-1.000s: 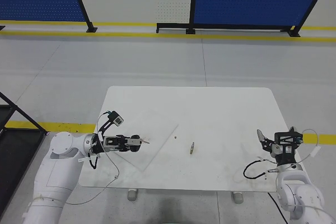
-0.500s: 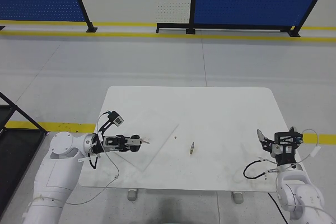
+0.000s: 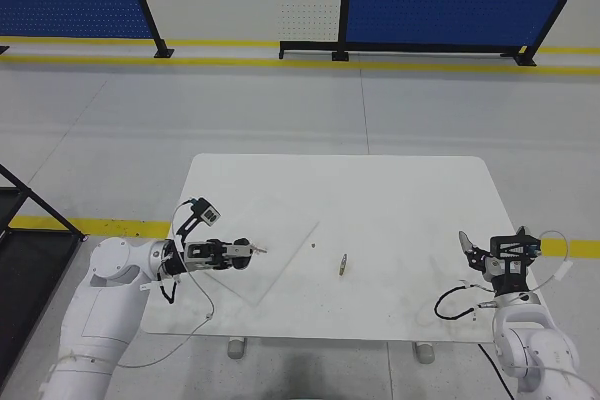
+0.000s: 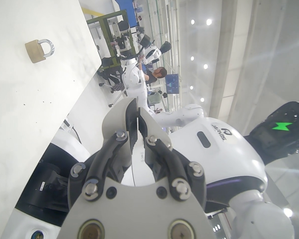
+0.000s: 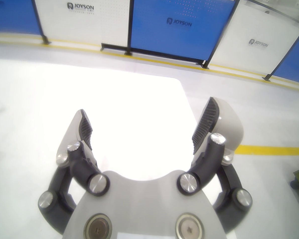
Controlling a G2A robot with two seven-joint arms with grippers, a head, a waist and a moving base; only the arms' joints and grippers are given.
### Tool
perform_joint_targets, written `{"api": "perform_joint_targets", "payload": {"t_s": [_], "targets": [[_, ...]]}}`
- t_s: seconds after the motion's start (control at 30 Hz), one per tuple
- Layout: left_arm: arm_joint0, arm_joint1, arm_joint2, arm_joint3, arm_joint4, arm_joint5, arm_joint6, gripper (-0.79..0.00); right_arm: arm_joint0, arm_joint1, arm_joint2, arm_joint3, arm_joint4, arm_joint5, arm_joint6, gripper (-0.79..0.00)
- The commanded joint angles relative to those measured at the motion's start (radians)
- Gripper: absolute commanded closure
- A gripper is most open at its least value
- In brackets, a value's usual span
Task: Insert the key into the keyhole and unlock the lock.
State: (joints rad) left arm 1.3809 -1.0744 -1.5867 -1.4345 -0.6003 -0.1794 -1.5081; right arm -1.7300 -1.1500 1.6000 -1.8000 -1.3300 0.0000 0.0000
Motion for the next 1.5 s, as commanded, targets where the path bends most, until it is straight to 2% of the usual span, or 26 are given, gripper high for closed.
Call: {"api": "perform_joint_targets", "payload": {"t_s": [0.0,0.7,1.17,1.47], "targets": [[0.002,0.003,-0.007,0.004,-0.012,0.000,-0.006,0.000,0.000,0.000,0.000,0.000,0.000,0.000,0.000,-0.785],[0.038,0.027,-0.082,0.007,-0.053,-0.035,0.052,0.000,0.000,0.000,0.000,0.000,0.000,0.000,0.000,-0.785],[0.036,0.032,-0.081,0.005,-0.064,-0.033,0.039,0.000,0.000,0.000,-0.001,0.000,0.001,-0.001,0.001,-0.785],[0.036,0.032,-0.081,0.005,-0.064,-0.033,0.039,0.000,0.013,-0.005,-0.083,-0.038,-0.049,-0.055,0.132,-0.785]]}}
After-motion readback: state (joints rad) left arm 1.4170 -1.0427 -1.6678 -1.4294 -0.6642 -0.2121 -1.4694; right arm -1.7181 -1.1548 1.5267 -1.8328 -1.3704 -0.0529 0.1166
